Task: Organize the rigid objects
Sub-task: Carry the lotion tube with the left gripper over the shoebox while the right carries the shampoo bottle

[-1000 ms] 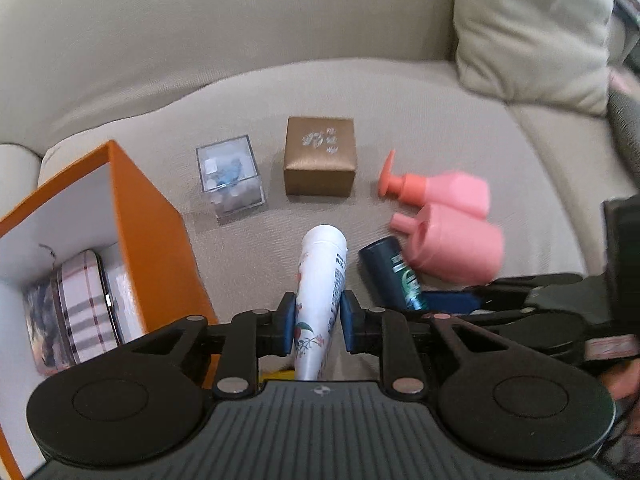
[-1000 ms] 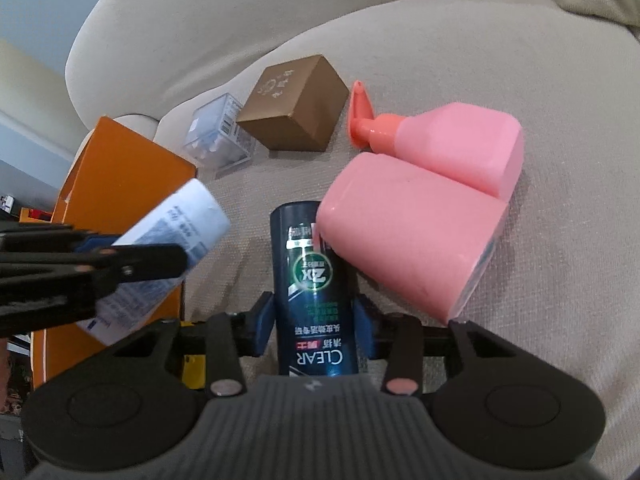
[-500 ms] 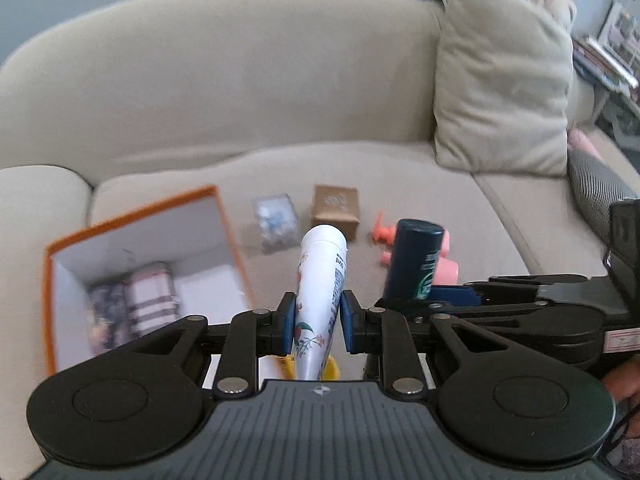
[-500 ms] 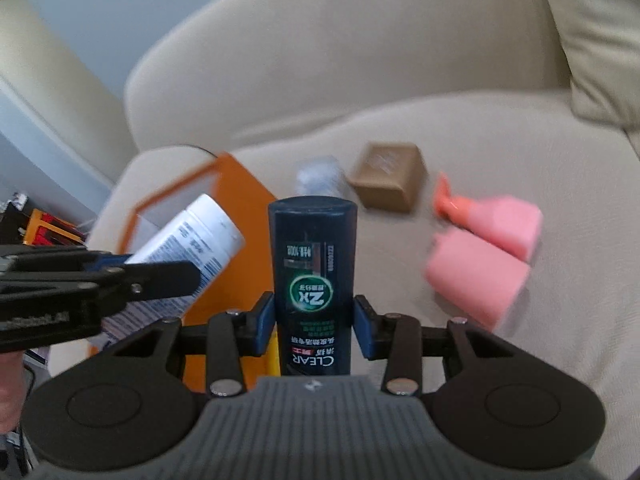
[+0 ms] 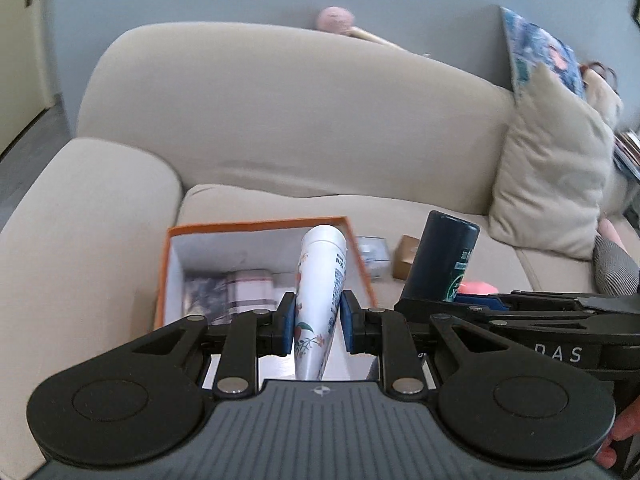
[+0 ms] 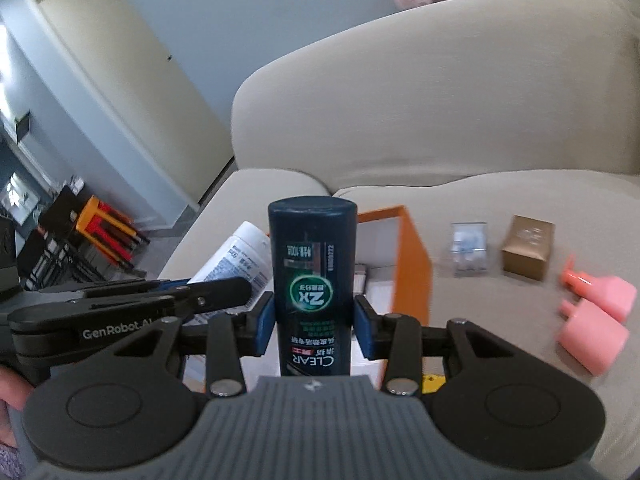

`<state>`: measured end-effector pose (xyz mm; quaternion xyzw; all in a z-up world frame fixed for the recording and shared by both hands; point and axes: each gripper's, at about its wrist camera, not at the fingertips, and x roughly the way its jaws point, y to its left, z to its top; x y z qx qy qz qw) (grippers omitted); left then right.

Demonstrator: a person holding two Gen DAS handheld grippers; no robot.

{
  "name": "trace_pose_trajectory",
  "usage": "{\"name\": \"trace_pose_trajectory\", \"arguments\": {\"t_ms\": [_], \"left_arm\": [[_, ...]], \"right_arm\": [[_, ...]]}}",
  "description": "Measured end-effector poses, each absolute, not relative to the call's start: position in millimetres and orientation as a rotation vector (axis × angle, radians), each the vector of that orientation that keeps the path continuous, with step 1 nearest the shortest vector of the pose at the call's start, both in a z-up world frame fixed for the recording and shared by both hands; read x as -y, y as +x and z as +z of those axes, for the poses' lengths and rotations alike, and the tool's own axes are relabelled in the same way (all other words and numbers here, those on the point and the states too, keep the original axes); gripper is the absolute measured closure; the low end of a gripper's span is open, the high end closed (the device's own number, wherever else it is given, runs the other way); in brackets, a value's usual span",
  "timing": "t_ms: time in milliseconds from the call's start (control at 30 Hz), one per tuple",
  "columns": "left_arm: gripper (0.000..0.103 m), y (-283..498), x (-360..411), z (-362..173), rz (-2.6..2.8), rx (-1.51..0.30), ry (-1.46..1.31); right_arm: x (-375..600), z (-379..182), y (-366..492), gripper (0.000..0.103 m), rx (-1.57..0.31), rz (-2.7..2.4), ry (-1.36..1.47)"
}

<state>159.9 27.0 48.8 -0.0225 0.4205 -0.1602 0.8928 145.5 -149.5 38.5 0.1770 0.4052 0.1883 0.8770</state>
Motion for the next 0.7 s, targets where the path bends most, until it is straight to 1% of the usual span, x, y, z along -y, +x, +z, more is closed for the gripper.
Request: {"name": "trace_pose_trajectory", "arguments": {"t_ms": [200, 433, 567, 700], "left_arm": [[0.078, 187.9, -49.2, 17.4, -0.276, -0.917, -0.149], [0.078, 225.9, -66.7, -31.1, -0.226, -0.985, -0.237], [0.078, 237.9, -75.7, -46.6, -0.222, -1.002, -0.248], [0.078, 242.1, -83.0, -51.0, -0.217, -0.996, -0.244]], "right_arm": [[119.8, 19.4, 184.4, 0.06, -0.943, 0.377, 0.353], [85.9, -10.7, 234.1, 0.06, -1.08, 0.316, 0.208], [70.9, -34.2, 262.9, 0.06, -1.157, 0.223, 0.16], [56.4, -53.6, 282.6, 0.06, -1.211, 0.162, 0.119]]}}
